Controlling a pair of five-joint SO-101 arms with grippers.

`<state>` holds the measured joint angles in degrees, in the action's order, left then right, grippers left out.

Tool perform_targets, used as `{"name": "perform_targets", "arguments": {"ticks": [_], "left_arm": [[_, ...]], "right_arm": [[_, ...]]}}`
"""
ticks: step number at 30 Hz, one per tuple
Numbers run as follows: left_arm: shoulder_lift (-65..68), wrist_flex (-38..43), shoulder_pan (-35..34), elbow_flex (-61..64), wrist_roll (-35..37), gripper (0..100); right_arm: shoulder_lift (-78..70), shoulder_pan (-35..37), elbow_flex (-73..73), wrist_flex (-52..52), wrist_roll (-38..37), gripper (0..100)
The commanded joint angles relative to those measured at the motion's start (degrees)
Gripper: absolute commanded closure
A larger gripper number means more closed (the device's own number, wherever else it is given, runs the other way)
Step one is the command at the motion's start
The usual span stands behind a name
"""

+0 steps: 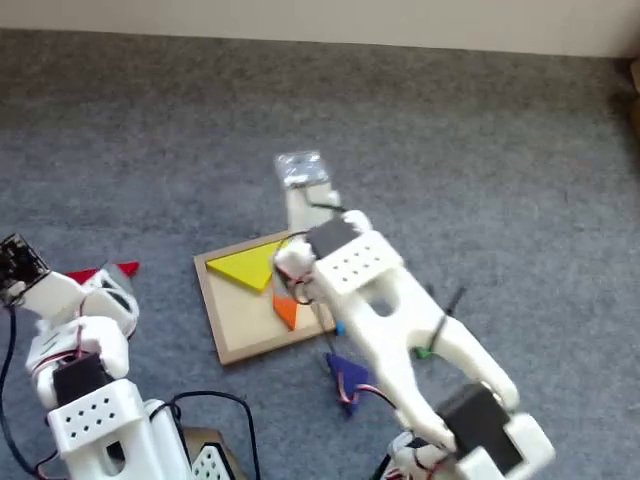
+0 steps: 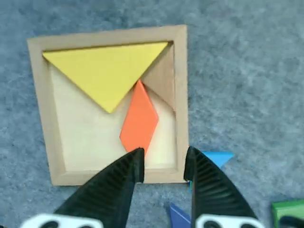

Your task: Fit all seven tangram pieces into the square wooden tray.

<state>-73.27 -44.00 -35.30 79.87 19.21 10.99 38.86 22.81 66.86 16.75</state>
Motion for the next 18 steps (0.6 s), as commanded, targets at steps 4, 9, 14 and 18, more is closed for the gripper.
{"name": "perform_targets", "arguments": {"ticks": [4,9,14,18], "left_arm": [[1.89,-6.68,-6.02,-16.66,-21.27,82],[16.31,-16.88,-5.85,-32.57,-34.73,82],[35.38,-26.73,-5.85,-46.81,-55.74,82],[47.87,-30.86,-6.29,-53.67,-72.88,76]], "right_arm": [[11.38,-8.13,7.60,0.66,0.09,85.0],[14.64,-14.64,11.91,0.66,0.09,85.0],[15.08,-20.09,14.37,0.66,0.09,85.0],[14.90,-22.81,15.43,0.31,0.26,85.0]]}}
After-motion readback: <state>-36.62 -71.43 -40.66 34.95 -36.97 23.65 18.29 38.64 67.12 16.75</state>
